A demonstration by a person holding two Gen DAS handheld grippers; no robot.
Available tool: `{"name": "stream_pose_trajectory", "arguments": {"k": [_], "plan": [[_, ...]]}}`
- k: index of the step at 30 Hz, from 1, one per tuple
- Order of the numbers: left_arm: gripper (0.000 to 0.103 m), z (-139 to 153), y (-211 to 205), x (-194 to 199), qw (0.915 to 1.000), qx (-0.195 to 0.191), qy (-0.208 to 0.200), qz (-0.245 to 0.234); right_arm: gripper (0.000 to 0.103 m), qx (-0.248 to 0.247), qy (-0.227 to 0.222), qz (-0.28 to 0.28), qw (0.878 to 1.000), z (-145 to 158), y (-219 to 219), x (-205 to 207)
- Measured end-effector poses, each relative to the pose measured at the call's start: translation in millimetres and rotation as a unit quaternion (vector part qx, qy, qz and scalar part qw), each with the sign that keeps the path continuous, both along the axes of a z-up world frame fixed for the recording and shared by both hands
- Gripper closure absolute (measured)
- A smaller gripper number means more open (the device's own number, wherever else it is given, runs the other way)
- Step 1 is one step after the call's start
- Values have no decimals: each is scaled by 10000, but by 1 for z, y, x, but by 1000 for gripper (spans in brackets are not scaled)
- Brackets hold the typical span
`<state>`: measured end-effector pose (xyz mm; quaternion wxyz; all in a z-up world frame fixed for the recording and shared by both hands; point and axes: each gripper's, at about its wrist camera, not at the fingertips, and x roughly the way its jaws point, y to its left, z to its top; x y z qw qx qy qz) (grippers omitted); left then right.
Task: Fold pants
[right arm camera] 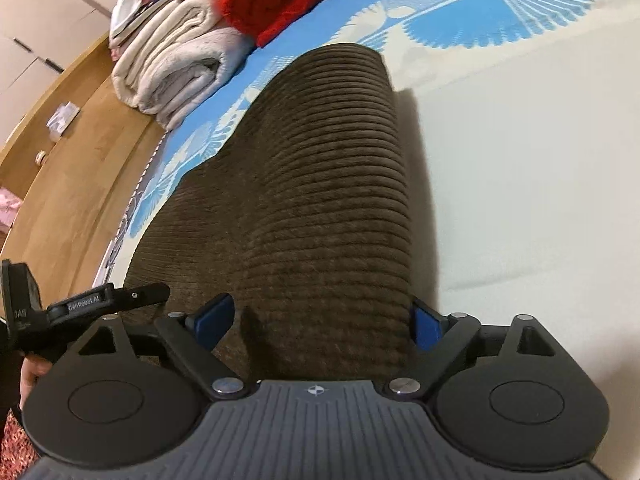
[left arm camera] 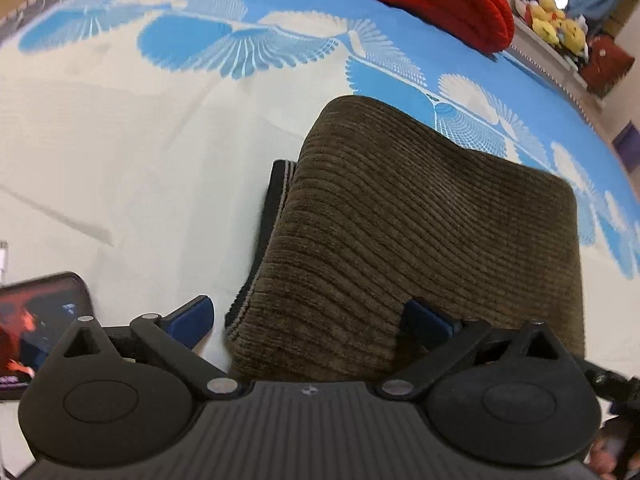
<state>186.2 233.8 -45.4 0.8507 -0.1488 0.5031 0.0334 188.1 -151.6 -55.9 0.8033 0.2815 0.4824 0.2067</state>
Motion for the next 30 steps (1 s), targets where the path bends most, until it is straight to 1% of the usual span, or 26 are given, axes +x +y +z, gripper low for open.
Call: {"name": "stream_pose_trajectory", "arguments": {"k": [2, 6, 10, 12, 13, 14, 15, 17, 18, 19, 20, 22, 26, 30], "plan": [[0, 0, 0, 2, 10000, -20, -10, -22, 6, -44, -58, 83, 9999, 0, 5, 6], [0, 0, -7, 4, 9999, 56, -51, -108, 6, -201, -223, 255, 9992, 0, 15, 10], [2, 0, -9, 6, 9999, 54, -43, -142, 5, -207, -359, 289, 9987, -1, 15, 8], [8, 3, -12, 6, 9997, 108, -88, -210, 14, -286, -427, 276, 9983, -1, 15, 6], [10, 5, -15, 5, 9993, 202, -156, -290, 26, -404, -460, 212, 9979, 0, 16, 5], [15, 7, -18, 4, 9987, 279, -214, -364, 31, -478, -492, 125, 9976, 0, 16, 3], [19, 9, -21, 3, 9981, 345, -276, -427, 33, -455, -485, 30, 9978, 0, 15, 1], [23, 12, -24, 1, 9973, 447, -343, -474, 42, -481, -527, -77, 9974, 0, 16, -1], [24, 13, -25, 1, 9972, 460, -357, -477, 45, -503, -557, -85, 9971, 1, 16, -2], [25, 14, -26, 0, 9972, 464, -363, -467, 51, -505, -613, -80, 9968, 3, 16, -3], [25, 14, -27, 0, 9974, 455, -355, -438, 55, -506, -652, -64, 9966, 5, 17, -3], [25, 15, -29, 0, 9975, 431, -361, -417, 57, -544, -687, -67, 9961, 10, 17, -3], [27, 15, -36, 2, 9979, 324, -334, -451, 58, -590, -707, -198, 9956, 13, 10, -1], [29, 16, -58, 9, 9975, 182, -331, -596, 59, -594, -651, -379, 9954, 20, -8, 4]]}}
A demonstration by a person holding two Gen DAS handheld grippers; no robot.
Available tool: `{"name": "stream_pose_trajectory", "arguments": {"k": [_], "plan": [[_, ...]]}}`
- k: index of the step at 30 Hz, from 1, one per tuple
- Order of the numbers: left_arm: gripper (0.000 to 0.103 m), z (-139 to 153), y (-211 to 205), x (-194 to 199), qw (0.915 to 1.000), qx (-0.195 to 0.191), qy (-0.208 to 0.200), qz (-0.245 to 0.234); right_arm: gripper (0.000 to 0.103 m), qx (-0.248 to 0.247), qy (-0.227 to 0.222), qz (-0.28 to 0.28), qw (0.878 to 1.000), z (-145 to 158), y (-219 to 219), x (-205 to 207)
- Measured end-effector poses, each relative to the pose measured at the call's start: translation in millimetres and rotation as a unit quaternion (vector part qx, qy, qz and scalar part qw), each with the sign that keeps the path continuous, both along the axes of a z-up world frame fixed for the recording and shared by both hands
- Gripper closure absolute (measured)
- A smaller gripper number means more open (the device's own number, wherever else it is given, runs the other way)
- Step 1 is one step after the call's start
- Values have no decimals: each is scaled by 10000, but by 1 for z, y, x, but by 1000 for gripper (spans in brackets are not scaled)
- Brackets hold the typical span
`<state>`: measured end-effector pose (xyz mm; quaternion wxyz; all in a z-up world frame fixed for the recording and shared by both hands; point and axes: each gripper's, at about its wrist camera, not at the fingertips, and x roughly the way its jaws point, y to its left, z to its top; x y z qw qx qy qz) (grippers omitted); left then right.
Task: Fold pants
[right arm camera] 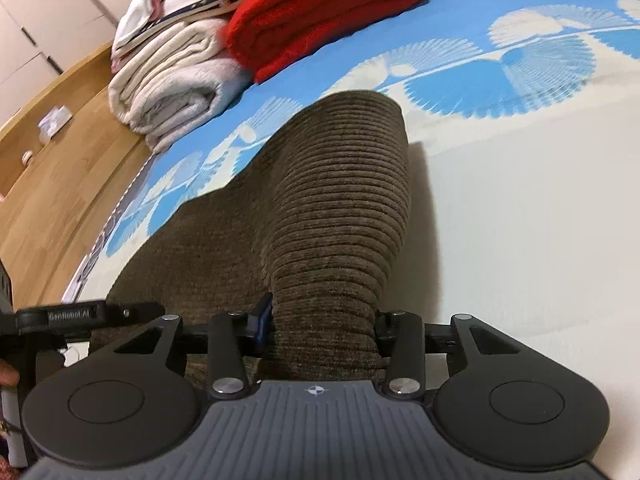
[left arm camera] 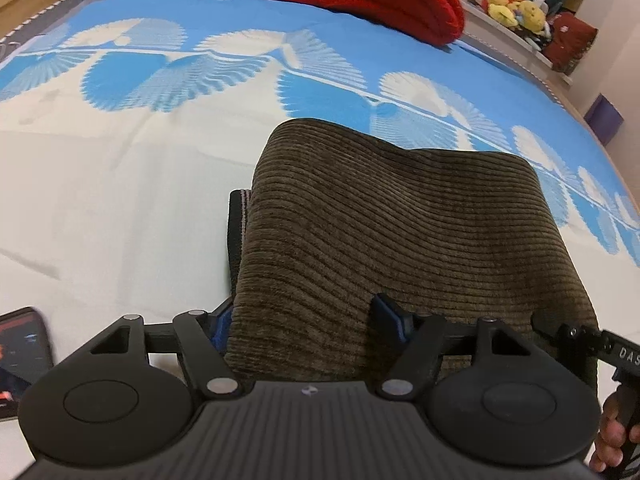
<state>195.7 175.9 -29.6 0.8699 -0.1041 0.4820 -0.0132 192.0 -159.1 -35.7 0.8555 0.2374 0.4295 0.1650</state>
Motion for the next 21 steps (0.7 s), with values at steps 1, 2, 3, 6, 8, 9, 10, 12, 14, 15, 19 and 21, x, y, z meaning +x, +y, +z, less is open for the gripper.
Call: {"name": "stream_pose_trajectory", "arguments": {"k": [1, 2, 3, 6, 8, 9, 10, 12, 14, 15, 19, 21], "plan": [[29, 0, -8, 3, 10000, -28, 12, -29, 59, -24, -5, -46, 10000, 2, -6, 1], [29, -1, -16, 7, 10000, -46, 28, -60, 59, -56, 4, -102, 9999, 5, -13, 2], [29, -2, -25, 10, 9999, -54, 34, -104, 59, -72, 29, -140, 9999, 6, -20, 4], [31, 0, -54, 23, 9997, -123, -5, -222, 59, -105, 131, -310, 9994, 6, -46, 8], [31, 0, -72, 32, 9994, -193, -10, -293, 59, -178, 158, -446, 9987, 6, -64, 9], [31, 0, -84, 37, 9991, -222, -8, -358, 59, -221, 168, -516, 9983, 6, -72, 9], [31, -1, -93, 41, 9989, -229, -12, -419, 59, -286, 174, -578, 9978, 7, -82, 10], [31, -3, -116, 48, 9980, -229, -52, -585, 59, -410, 173, -667, 9968, 8, -100, 12], [31, -5, -134, 53, 9974, -280, -62, -666, 59, -522, 192, -762, 9955, 6, -118, 15], [31, -6, -144, 55, 9971, -292, -53, -696, 59, -574, 215, -817, 9948, 5, -127, 17], [29, -10, -178, 57, 9964, -24, -153, -837, 59, -601, 281, -1060, 9922, 0, -154, 16], [24, -13, -186, 60, 9965, 89, -156, -816, 58, -503, 380, -1164, 9912, -8, -162, 14]]}}
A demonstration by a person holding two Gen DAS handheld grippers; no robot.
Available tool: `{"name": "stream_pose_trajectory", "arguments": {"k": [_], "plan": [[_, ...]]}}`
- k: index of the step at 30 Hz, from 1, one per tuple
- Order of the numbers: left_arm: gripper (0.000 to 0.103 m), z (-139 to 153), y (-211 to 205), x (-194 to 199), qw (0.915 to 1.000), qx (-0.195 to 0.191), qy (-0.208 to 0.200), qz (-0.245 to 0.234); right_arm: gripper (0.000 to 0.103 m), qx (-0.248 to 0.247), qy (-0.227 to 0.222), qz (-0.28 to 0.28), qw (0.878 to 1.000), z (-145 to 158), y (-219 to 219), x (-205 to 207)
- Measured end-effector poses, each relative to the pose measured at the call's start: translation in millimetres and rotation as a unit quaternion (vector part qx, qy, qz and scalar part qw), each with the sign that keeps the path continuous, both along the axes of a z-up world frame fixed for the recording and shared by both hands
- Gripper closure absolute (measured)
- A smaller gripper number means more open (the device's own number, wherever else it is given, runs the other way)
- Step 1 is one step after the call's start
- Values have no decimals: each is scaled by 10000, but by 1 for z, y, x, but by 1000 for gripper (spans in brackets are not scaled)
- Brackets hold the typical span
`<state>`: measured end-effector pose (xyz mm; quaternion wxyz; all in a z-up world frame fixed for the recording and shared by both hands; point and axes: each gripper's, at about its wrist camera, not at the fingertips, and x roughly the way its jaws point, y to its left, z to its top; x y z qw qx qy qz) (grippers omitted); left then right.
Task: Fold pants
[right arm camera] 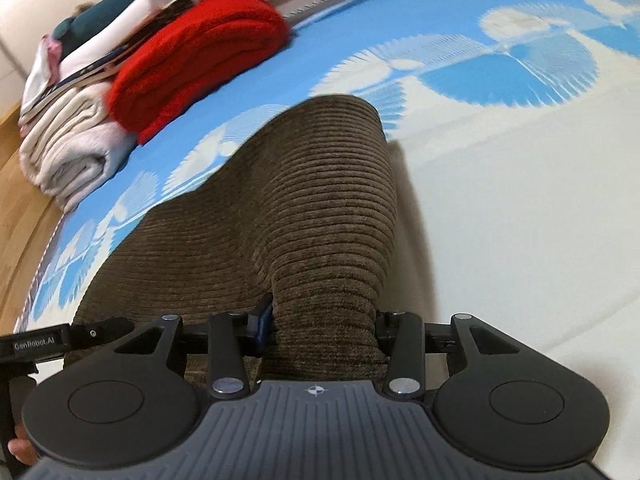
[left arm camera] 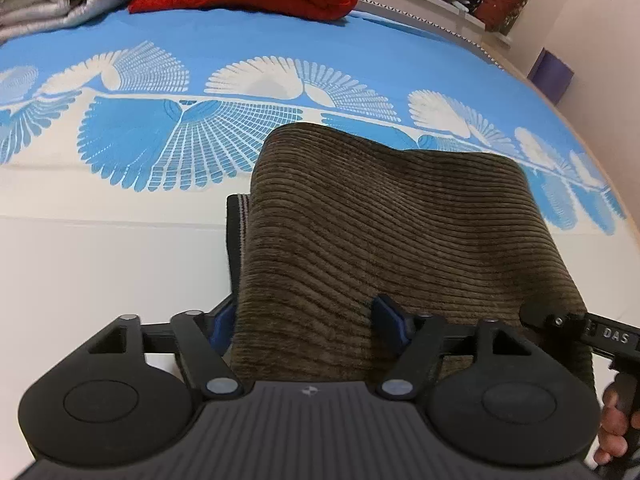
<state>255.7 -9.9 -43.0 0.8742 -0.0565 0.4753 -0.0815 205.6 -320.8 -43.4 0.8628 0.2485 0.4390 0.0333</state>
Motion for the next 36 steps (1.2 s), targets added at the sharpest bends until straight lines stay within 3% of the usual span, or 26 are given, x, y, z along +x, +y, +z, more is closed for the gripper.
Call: {"name": "stream_pose_trajectory", "arguments": {"k": [9, 13, 16, 20, 23, 26, 29, 31, 33, 36], "plan": [[19, -2, -6, 4, 9999, 34, -4, 166, 57, 101, 30, -28, 9999, -2, -6, -4], [16, -2, -8, 2, 9997, 175, -49, 172, 48, -12, 66, -20, 10000, -5, -5, -3], [12, 1, -8, -5, 9994, 318, -49, 149, 39, -363, -8, 50, 9993, -1, 1, -6], [11, 5, -14, -23, 9976, 687, -122, -45, 36, -840, -172, -3, 9963, 16, 6, -17], [10, -1, -16, -41, 9964, 834, -129, -106, 30, -1207, -582, 135, 9909, 34, 10, -34], [0, -8, -11, -48, 9958, 902, -135, 94, 25, -1644, -849, 747, 9799, 39, 26, -45], [0, -11, -4, -49, 9972, 729, -57, 152, 21, -2305, -414, 1312, 9633, 13, 50, -45], [0, -6, -4, -56, 9964, 826, -119, 130, 21, -2705, -581, 1354, 9514, 3, 63, -53], [0, 0, -8, -69, 9932, 1109, -348, -31, 21, -2770, -598, 1369, 9492, 10, 65, -56], [0, 3, -14, -86, 9866, 1449, -658, -359, 21, -2510, -498, 1208, 9591, 16, 58, -64]]}}
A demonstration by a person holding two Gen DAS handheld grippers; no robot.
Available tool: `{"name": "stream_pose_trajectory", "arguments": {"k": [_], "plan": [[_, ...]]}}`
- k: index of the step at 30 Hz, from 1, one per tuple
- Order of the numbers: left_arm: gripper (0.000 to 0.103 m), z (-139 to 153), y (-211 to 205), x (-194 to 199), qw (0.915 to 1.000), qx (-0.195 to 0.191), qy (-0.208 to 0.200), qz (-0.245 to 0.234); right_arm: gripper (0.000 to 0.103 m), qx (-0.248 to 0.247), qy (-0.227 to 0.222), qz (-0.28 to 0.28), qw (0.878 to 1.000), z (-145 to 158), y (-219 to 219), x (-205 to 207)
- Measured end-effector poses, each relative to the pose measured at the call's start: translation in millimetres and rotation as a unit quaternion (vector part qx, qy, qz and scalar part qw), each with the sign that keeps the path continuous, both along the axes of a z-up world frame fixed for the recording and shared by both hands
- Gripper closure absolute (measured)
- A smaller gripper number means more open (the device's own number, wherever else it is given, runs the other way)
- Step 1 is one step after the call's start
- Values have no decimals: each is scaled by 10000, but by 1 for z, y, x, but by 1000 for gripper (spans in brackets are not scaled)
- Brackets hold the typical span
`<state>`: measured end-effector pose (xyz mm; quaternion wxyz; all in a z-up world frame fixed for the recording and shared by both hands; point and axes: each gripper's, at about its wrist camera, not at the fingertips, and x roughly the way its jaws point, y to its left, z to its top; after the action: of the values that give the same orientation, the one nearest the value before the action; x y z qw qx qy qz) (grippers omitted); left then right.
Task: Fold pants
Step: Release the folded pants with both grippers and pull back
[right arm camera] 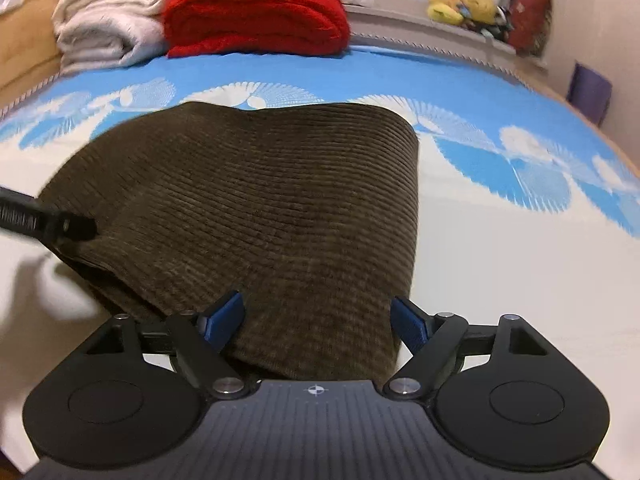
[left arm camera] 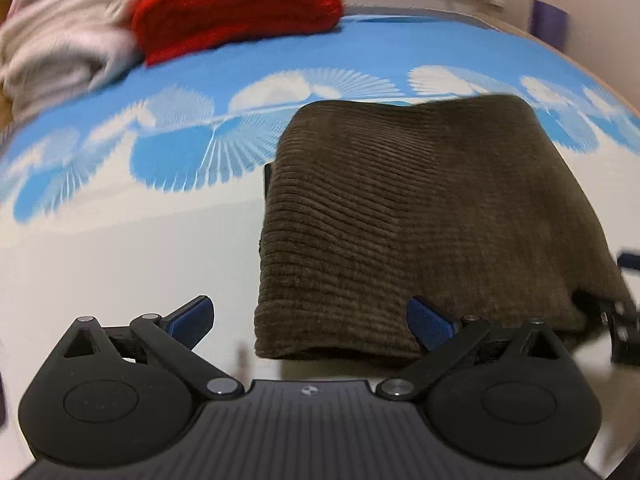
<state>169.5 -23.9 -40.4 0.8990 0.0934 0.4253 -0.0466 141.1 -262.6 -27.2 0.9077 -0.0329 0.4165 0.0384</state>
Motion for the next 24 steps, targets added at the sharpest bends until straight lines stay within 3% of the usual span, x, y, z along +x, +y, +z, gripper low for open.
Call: {"name": "stream_pose_trajectory", "arguments": {"k": [4, 10, 15, 18, 24], "plan": [[0, -2, 4, -6, 10000, -25, 5, 53, 14, -130, -24, -68, 9999, -12, 1, 2], [0, 15, 25, -26, 9998, -146, 112, 60, 14, -299, 26, -471, 9984, 12, 5, -10], [0, 40, 31, -74, 9989, -351, -242, 179, 11, 603, -337, -572, 9960, 40, -4, -62], [0, 41, 27, -105, 9976, -573, -252, 307, 7, 783, -582, -624, 9933, 43, -3, -93], [0, 14, 18, -148, 9947, -686, 118, 752, 1, 109, -1111, -804, 9905, 29, 19, -143]]}}
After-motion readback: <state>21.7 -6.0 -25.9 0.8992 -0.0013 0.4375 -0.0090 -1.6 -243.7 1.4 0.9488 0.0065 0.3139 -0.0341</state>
